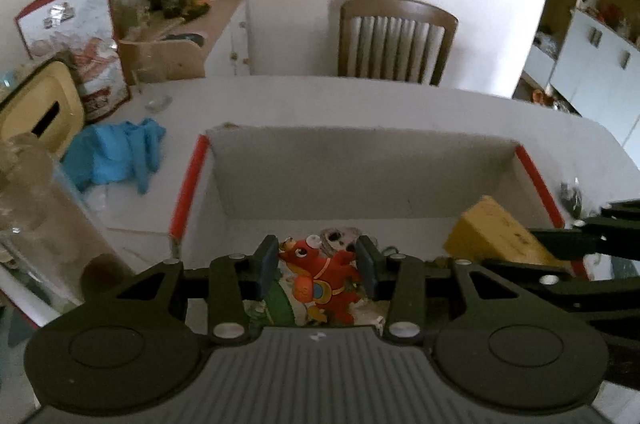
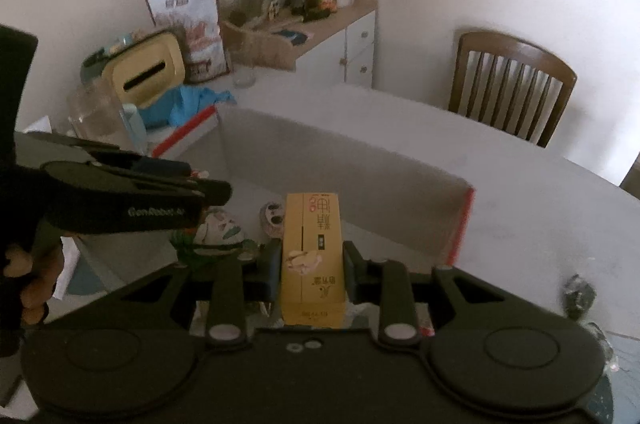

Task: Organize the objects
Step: 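Carry the dragon plush and yellow box over the cardboard box, then open both grippers to drop the dragon plush and yellow box inside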

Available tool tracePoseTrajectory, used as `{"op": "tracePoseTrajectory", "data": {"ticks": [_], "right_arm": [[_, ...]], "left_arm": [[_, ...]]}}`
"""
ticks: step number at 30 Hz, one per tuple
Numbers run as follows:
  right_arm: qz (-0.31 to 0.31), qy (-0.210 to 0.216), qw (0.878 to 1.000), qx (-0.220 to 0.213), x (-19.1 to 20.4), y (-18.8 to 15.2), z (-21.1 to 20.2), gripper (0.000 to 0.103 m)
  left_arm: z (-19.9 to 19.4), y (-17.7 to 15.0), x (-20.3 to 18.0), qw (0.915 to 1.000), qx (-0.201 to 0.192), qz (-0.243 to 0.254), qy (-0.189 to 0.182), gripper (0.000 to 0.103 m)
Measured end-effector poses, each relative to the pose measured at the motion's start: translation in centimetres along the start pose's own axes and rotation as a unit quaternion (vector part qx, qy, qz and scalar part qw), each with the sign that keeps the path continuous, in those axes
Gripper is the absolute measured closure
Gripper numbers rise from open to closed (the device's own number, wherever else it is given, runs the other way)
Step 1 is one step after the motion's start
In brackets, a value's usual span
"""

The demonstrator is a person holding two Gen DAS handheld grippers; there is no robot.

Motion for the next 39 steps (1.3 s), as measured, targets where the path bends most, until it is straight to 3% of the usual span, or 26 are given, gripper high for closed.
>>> {"op": "tracePoseTrajectory", "data": {"ticks": [10, 17, 24, 39], "right_arm": [[-0.018, -0.018, 0.999, 0.039, 0.4, -1.8, 3.7, 0.074], [-0.026, -0.017, 0.998, 0.062, 0.5, -2.8, 4.5, 0.074], [-0.034, -0.014, 0.998, 0.059, 0.6, -2.8, 4.1, 0.071], [-0.014, -0.001, 0.999, 0.039, -0.3, -2.3, 1.2, 0.06]], "left_arm": [[2.5, -1.7, -1.0, 0.9993, 0.024, 0.016, -0.024, 0.061], [3.1, -2.1, -1.6, 0.998, 0.039, 0.033, -0.038, 0.061], [3.3, -2.1, -2.1, 0.9966, 0.05, 0.053, -0.039, 0.06], [1.1, -2.1, -2.4, 0.9982, 0.03, 0.036, -0.038, 0.038]]}}
Point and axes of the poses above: each gripper's, at about its wrist camera, not at the fingertips, and z roughly the way its jaws point, x to its left, y to its top, the point moved 7 cm from there along z, roughly the way its jaws point, and after that the axes turned 15 degrees about z, right-handed, at the moved point
